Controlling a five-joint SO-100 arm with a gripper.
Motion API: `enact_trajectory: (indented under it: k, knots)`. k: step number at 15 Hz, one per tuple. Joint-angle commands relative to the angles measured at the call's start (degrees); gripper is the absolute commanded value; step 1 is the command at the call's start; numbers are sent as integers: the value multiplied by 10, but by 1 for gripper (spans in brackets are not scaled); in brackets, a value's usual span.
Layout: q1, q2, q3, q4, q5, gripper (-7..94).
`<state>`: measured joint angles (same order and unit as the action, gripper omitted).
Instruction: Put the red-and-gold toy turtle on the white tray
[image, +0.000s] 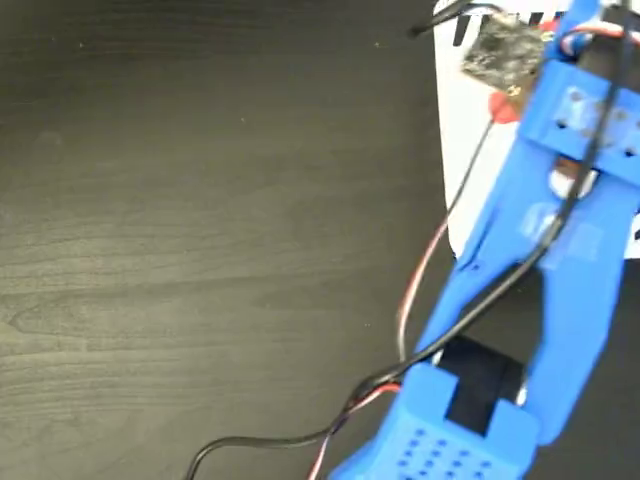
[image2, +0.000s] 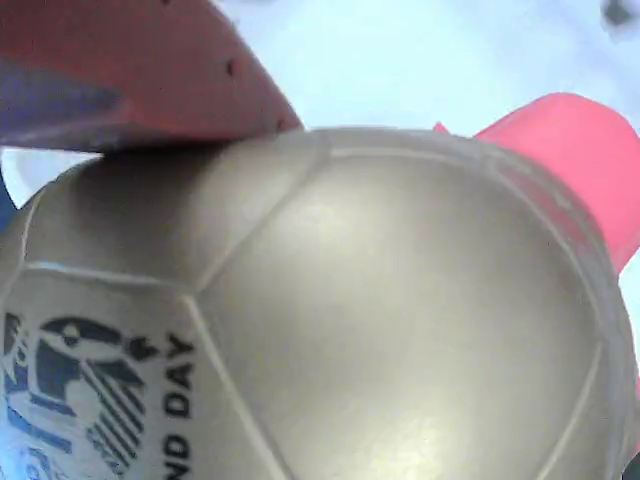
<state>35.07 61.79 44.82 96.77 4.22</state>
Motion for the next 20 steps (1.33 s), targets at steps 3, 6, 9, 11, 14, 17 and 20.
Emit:
enact_trajectory:
  k: [3,6,9,11,14,17,20]
  knots:
    - [4,-13,5,-45,11,0]
    - [5,-25,23,-91,22,0]
    - [6,-28,33,-93,23,5]
    - [3,-23,69,-95,25,13]
    - [0,-13,100,-98,26,47]
    - [2,-8,115,-98,20,62]
    - [2,2,122,-97,19,66]
